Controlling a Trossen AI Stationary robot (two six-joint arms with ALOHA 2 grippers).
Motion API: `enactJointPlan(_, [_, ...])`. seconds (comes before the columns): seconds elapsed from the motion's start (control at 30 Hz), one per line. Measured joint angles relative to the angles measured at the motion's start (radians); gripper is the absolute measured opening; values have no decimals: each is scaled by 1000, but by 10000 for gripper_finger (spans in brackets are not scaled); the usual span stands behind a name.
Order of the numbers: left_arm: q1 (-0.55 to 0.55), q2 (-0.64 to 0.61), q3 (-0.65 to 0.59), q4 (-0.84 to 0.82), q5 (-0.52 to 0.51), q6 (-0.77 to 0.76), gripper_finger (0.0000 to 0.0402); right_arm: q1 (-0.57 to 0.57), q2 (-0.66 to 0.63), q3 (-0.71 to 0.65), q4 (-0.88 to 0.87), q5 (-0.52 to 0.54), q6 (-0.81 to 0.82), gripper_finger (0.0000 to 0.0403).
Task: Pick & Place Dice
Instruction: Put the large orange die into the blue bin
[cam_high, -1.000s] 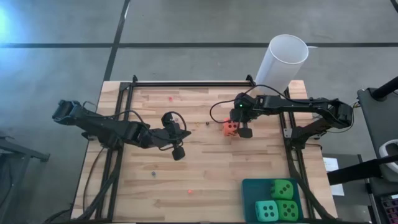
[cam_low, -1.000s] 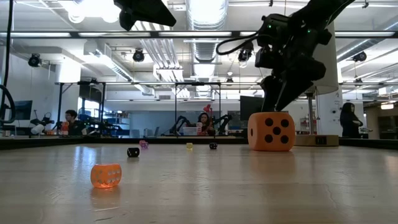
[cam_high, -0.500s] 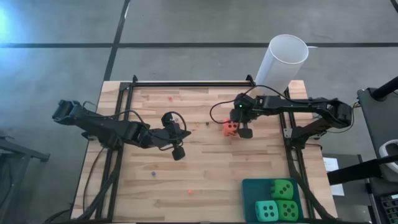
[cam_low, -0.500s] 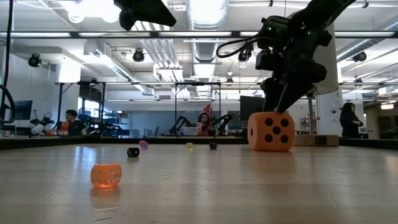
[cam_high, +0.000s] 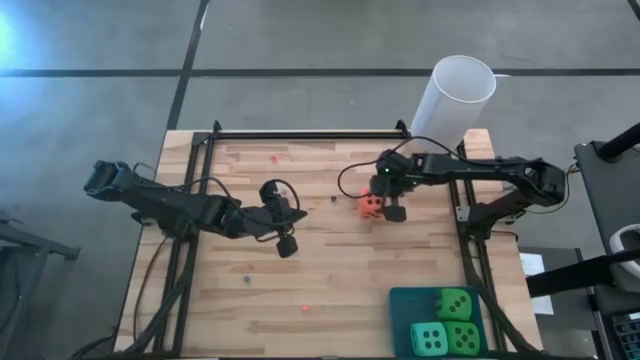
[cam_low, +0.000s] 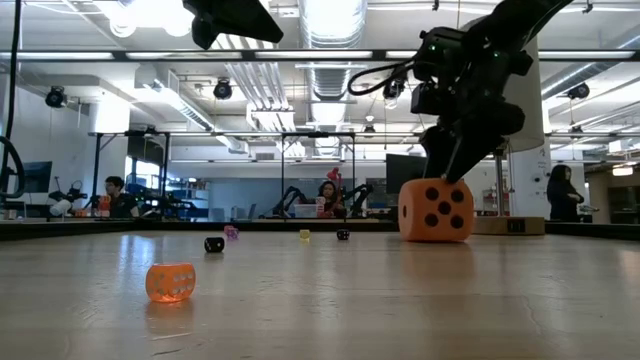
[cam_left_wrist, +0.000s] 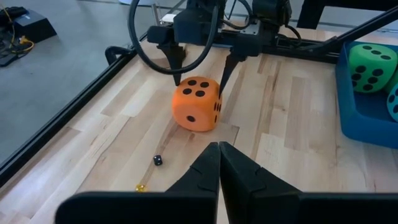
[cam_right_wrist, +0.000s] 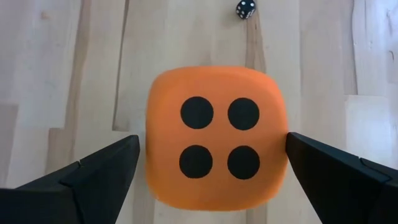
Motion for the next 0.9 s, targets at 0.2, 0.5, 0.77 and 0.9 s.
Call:
enactJointPlan(0.2, [0, 0, 0, -5, 0, 0, 15, 0, -31, -1, -1, 12, -3, 400])
enactJointPlan(0.5, [0, 0, 0, -5, 0, 0, 15, -4, -7, -1, 8, 20, 8, 400])
enactJointPlan(0.77, [0, 0, 0, -6, 0, 0, 15, -5, -2, 0, 10, 19, 24, 400])
enactJointPlan(0.9, [0, 0, 0, -6, 0, 0, 15, -5, -18, 9, -3, 29, 30, 400])
